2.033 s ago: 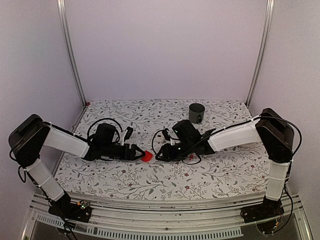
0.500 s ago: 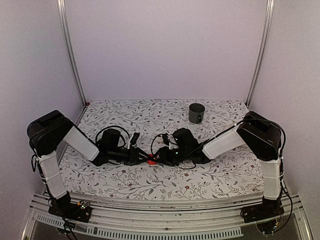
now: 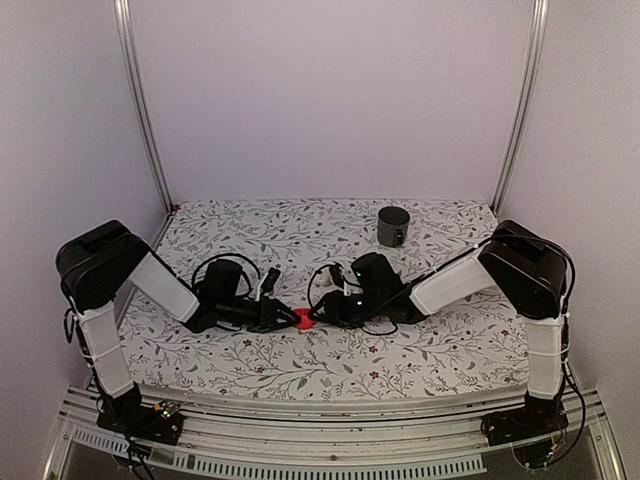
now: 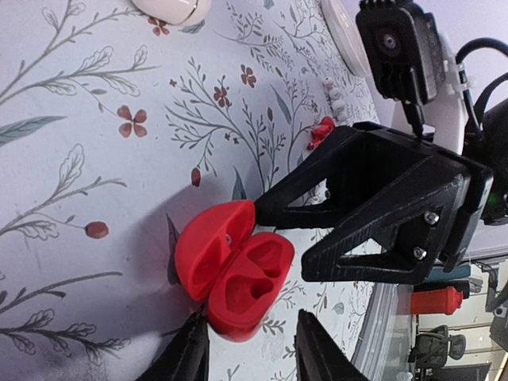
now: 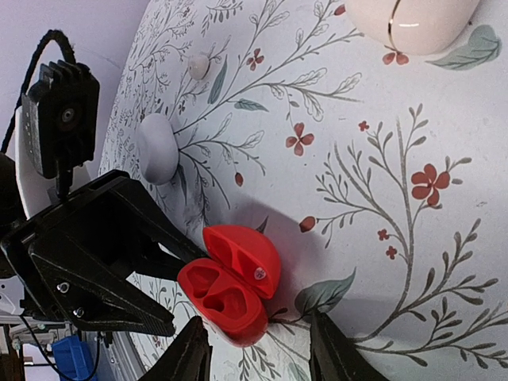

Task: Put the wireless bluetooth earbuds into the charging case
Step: Pick up the charging case from the center of the board.

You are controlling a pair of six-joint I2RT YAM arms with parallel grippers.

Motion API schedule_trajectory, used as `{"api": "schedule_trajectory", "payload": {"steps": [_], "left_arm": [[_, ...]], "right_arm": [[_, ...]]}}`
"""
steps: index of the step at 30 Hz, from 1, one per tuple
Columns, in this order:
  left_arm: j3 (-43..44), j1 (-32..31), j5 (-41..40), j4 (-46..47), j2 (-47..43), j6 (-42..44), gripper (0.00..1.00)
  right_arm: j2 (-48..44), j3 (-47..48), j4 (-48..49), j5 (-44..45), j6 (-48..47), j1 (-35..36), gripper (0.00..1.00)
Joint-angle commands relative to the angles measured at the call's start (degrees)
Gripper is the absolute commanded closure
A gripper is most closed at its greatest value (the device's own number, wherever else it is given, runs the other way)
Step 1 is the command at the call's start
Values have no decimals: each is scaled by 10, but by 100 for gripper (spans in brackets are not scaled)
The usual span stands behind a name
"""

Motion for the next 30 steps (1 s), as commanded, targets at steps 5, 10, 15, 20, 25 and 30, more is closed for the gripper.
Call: {"api": "schedule_trajectory", "payload": {"steps": [5,10,15,20,25,30], "left_arm": [[7,-12,20,22,12,1,60],[7,-15,22,43,14,-12,60],[11,-17,21,53,18,-21,63],[16,-19,21,58,26,-27,66],[17,-22,28,74,29,-41,67],[22,-25,27,80,31,-46,65]], "right_arm": [[-7,6,-18,-18,-20,14,61],[5,11,-16,-20,-17,18,63],[6,12,-14,-19,-14,18,68],[4,5,7,-32,4,13,70],[-3,-2,25,-46,18,7,71],[-8,-1,34,-58,26,5,71]]}}
